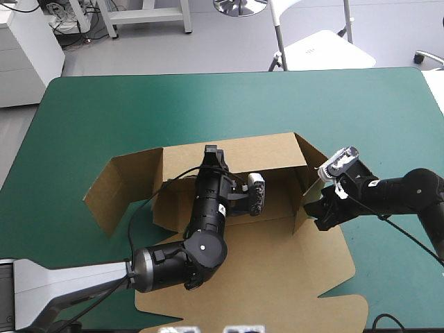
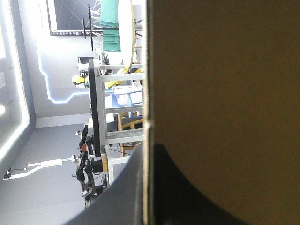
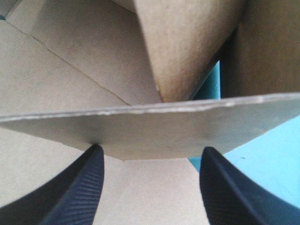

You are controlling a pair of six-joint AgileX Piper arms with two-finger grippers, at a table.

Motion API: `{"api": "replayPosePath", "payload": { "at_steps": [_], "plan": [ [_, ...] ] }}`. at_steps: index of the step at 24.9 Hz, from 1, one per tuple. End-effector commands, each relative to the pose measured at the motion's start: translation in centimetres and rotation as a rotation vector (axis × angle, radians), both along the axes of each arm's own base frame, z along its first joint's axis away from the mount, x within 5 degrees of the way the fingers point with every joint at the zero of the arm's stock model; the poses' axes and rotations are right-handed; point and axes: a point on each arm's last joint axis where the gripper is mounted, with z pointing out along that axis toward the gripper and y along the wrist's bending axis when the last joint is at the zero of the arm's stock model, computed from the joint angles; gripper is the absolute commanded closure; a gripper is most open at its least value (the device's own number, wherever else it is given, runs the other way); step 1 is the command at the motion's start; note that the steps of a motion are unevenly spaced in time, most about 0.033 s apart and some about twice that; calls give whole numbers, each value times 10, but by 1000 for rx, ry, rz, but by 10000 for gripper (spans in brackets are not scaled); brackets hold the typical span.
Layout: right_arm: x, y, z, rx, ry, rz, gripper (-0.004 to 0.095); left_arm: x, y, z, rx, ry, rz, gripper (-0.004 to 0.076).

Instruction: Fold the box

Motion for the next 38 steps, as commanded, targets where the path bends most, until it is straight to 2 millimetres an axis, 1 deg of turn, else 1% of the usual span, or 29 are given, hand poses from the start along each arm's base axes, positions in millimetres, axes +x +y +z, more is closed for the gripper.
{"api": "replayPosePath", "payload": {
  "at_steps": [1, 3, 4, 7, 13, 16, 19, 22, 23, 24, 26, 28, 29, 30, 32, 33, 34, 36, 38],
  "plan": [
    [-4, 2, 20, 48, -23, 1, 572, -2, 6, 26, -42, -94, 3, 734],
    [-7, 3, 24, 57, -2, 11, 818, -2, 6, 26, -40, -94, 2, 734],
    [-8, 4, 27, 60, 2, 23, 915, -2, 6, 26, -40, -94, 2, 734],
    [-14, 5, 39, 72, -22, 37, 923, -2, 6, 26, -26, -94, 0, 734],
    [-27, 4, 72, 102, -128, 9, 925, -2, 6, 26, -14, -95, -4, 734],
    [-23, 2, 89, 127, -209, -48, 925, -2, 6, 26, -14, -95, -4, 734],
    [-14, 0, 104, 192, -260, -160, 925, -2, 6, 26, -14, -95, -4, 734],
    [7, -1, 118, 232, -296, -225, 925, -2, 6, 26, -14, -95, -4, 734],
    [21, -1, 123, 238, -313, -247, 925, -2, 6, 26, -15, -95, -4, 734],
    [28, -1, 126, 240, -317, -262, 925, -2, 5, 26, -15, -94, -6, 734],
    [53, -2, 132, 235, -305, -305, 925, -2, 5, 26, -15, -93, -8, 734],
    [82, 0, 129, 224, -266, -330, 925, -2, 5, 26, -15, -93, -8, 734],
    [101, 1, 128, 229, -244, -336, 925, -2, 5, 26, -15, -93, -8, 734],
    [115, 3, 125, 242, -215, -351, 925, -2, 5, 26, -15, -93, -8, 734],
    [135, 6, 117, 243, -156, -350, 925, -2, 5, 26, -15, -94, -6, 734],
    [142, 7, 110, 230, -129, -347, 925, -2, 6, 26, -14, -96, 0, 734],
    [150, 6, 100, 190, -95, -347, 925, -2, 7, 26, -13, -101, 11, 734],
    [155, 5, 86, 140, -45, -344, 925, -2, 8, 27, -11, -105, 22, 734],
    [156, 5, 77, 101, 12, -314, 925, -2, 8, 27, -11, -106, 26, 734]
  ]
}}
